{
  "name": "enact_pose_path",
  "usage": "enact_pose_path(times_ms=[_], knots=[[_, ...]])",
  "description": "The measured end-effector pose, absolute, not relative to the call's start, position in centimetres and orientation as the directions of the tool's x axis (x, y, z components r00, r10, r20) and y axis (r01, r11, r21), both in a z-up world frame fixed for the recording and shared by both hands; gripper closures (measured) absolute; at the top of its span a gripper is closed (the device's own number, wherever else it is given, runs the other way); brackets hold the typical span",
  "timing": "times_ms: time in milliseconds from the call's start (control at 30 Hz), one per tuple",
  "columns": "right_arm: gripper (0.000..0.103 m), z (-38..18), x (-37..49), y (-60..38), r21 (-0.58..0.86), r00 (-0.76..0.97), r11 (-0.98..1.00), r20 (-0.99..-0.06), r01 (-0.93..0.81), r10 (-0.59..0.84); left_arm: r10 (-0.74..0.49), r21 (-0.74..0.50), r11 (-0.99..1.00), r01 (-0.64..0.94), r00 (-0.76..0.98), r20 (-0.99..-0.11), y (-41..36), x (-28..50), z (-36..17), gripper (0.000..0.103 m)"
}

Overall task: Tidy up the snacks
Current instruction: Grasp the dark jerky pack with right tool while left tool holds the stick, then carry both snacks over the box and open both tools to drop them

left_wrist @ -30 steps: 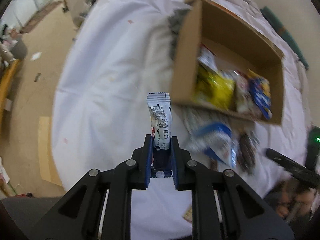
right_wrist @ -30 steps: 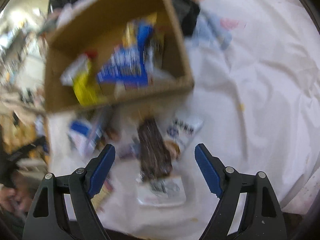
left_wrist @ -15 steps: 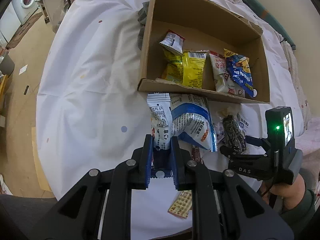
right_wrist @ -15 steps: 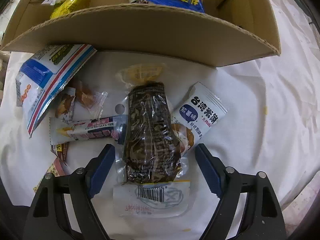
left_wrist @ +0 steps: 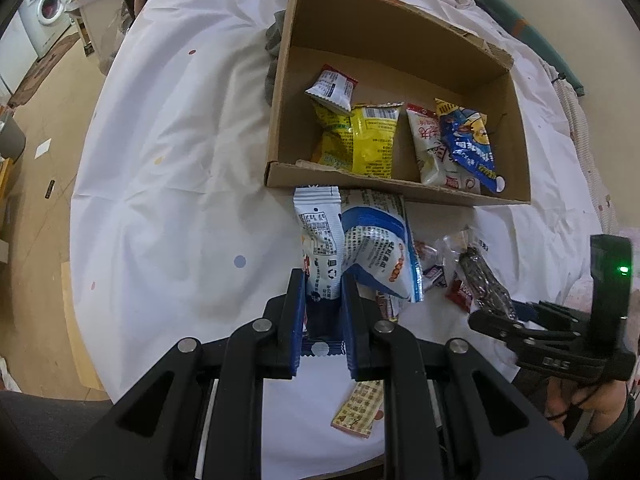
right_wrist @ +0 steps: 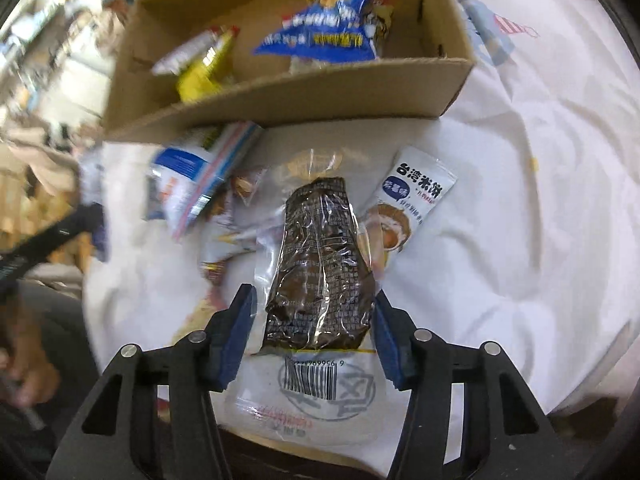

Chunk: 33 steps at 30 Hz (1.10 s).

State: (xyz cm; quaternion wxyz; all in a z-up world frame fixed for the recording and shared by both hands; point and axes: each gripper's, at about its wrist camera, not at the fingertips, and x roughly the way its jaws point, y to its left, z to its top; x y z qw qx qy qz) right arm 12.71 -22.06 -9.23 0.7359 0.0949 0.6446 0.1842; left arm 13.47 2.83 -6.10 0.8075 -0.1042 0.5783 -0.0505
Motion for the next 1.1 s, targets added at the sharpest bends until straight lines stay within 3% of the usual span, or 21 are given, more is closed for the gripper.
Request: enact_pose_path(times_ms=[433,1100], knots=[[0.046,-3.1,10.2,-26.3,0.583,0.254,0.798,-0.758,-0.152,0.601,-0.153,-0.181,0.983,-0.013,0.477,-0.866,2.4,13.5,-2.0,0.089],[0.046,1.2,22.2,-24.0,0.588,0.425,0.776,-0.656,-0.229,0.623,-0.102,-0.080,0.995,0.063,0.568,-0.817,0.0,22.4,2.1,0.089]])
